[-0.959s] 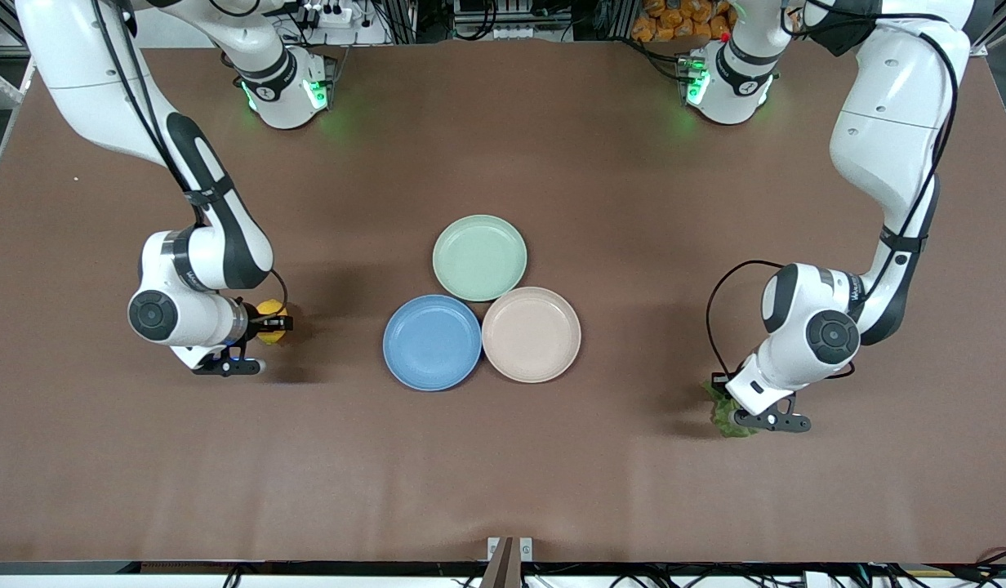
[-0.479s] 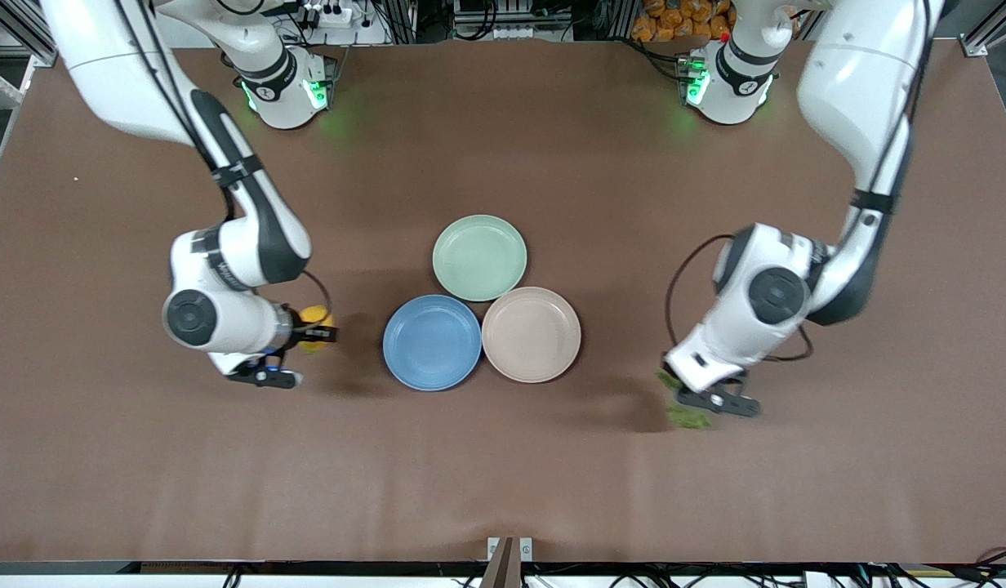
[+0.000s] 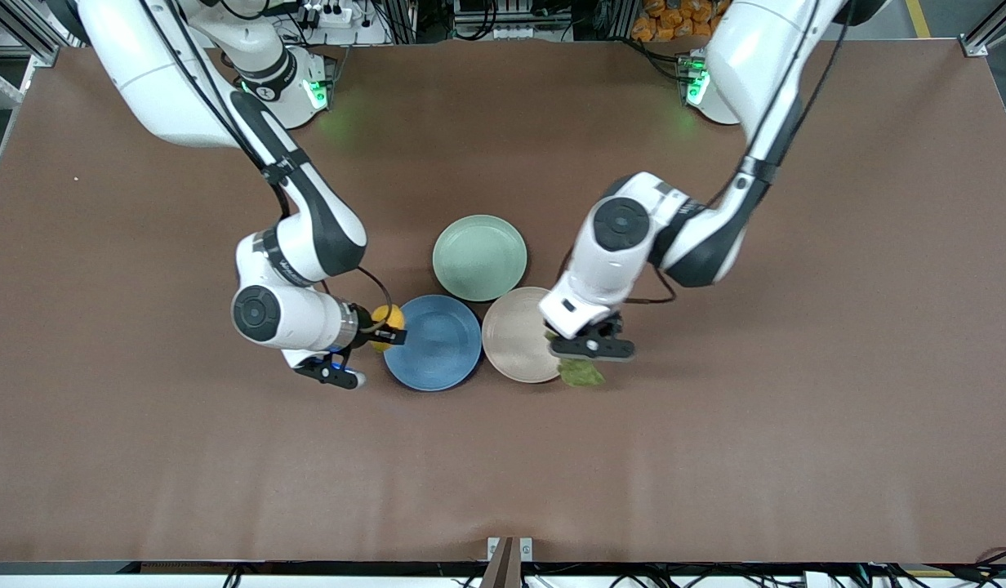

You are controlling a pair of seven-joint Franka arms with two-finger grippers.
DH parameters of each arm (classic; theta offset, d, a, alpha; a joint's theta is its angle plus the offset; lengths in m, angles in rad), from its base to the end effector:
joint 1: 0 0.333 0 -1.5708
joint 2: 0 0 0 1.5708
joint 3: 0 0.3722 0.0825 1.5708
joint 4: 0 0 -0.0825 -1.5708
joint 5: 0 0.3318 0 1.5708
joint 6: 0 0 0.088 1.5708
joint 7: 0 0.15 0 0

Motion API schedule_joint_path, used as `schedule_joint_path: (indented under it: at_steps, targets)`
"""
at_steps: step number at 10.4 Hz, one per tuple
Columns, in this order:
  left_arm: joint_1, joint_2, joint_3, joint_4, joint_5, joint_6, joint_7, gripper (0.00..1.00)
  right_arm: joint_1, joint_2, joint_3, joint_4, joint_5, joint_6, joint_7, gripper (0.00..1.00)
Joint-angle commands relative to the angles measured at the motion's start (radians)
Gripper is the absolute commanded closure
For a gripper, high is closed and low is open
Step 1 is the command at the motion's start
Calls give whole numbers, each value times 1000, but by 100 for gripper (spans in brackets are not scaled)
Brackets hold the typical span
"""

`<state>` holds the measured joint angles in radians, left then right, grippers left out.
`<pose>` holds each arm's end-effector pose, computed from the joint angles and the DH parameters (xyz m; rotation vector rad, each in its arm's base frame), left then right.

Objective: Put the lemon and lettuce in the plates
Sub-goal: 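Carry the lemon to the blue plate while the left gripper carries lettuce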

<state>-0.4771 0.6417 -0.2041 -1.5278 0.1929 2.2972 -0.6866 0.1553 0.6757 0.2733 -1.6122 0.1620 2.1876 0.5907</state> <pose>0.5802 -0.4204 0.3321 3.0693 -0.0988 0.2043 0.6221 0.2651 0.2738 -2.8670 0.4522 0.3181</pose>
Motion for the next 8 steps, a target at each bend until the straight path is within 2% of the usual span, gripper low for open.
schedule_joint_path:
  at_steps: [1,2,3,4,6,8]
  targets:
    - [-69,52,12,43,7,-7,-111,100,7,74,12,41,56,78,55,84]
    - [-71,52,12,43,8,-8,-120,72,13,80,20,41,76,99,49,82]
    - [-69,46,12,41,13,-9,-116,1,21,94,20,41,77,104,49,67]
    - [-71,39,12,43,17,-10,-116,0,26,103,20,41,77,115,55,1]
    - [-61,-40,22,41,23,-34,-114,0,24,104,21,46,77,126,57,0]
    - [-20,-169,23,40,23,-169,-110,0,15,75,21,86,73,97,47,0]
